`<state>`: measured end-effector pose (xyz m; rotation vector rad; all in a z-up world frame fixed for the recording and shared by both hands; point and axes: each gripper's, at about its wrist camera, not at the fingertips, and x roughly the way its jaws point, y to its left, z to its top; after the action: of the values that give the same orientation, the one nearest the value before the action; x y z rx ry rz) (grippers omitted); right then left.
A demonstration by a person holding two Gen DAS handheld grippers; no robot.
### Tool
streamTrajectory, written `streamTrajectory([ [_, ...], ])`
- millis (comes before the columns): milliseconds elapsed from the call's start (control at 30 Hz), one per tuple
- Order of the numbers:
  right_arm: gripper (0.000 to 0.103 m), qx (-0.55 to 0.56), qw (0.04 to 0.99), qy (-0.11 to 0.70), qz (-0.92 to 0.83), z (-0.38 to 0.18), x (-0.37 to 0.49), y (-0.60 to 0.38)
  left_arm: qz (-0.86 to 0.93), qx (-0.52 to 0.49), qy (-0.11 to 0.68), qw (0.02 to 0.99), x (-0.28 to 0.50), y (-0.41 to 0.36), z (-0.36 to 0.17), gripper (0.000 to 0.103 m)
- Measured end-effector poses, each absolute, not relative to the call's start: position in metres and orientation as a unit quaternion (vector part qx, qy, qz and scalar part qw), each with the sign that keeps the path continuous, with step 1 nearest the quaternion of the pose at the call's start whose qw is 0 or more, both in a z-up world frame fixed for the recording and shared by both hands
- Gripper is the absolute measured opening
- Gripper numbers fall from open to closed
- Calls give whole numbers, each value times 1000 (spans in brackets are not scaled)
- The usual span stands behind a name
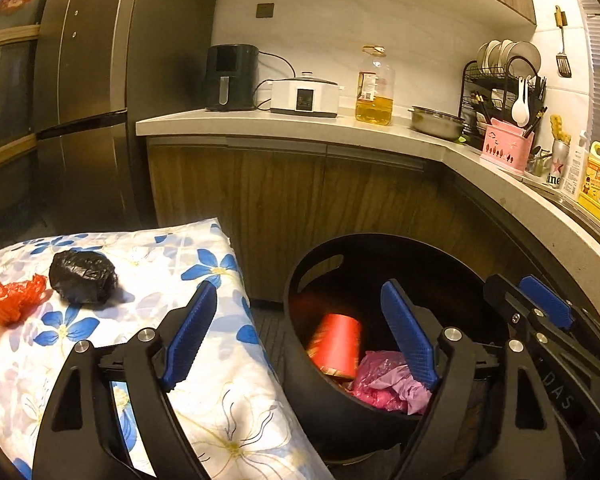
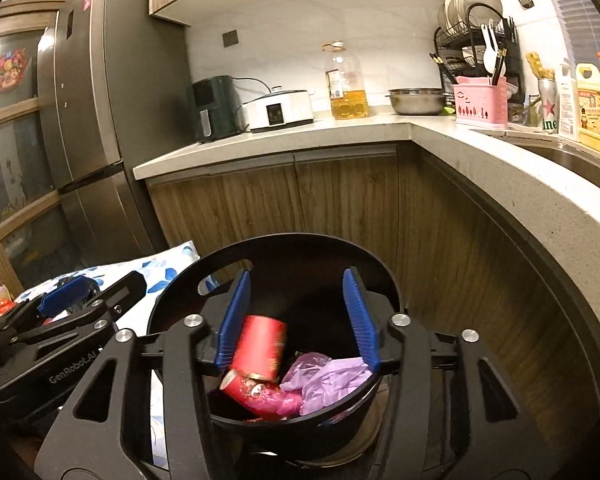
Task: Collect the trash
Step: 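Open both grippers over the bin to drop the cup and lilac bag, then move both grippers back over the table toward the red and black bags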
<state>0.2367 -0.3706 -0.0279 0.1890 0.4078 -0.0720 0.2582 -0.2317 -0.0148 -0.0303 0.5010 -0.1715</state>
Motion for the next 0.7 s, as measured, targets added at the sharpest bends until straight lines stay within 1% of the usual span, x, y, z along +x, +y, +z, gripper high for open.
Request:
streamTrajectory([
  [100,57,90,975,201,-37,-27,234,-367,-77,-15,243,967,254,-226,-14,86],
  [267,62,83,975,201,-35,-25,231,-359,-64,-20,245,967,247,-213,-15,87],
  [333,66,81,976,200,-36,-23,229,-356,-60,-24,246,967,245,-207,-15,88],
  [600,71,76,979,187,-34,-17,215,-337,-38,-26,240,970,226,-182,-16,90],
  [700,73,76,980,184,-30,-16,210,-327,-28,-28,233,972,218,-172,-16,95],
])
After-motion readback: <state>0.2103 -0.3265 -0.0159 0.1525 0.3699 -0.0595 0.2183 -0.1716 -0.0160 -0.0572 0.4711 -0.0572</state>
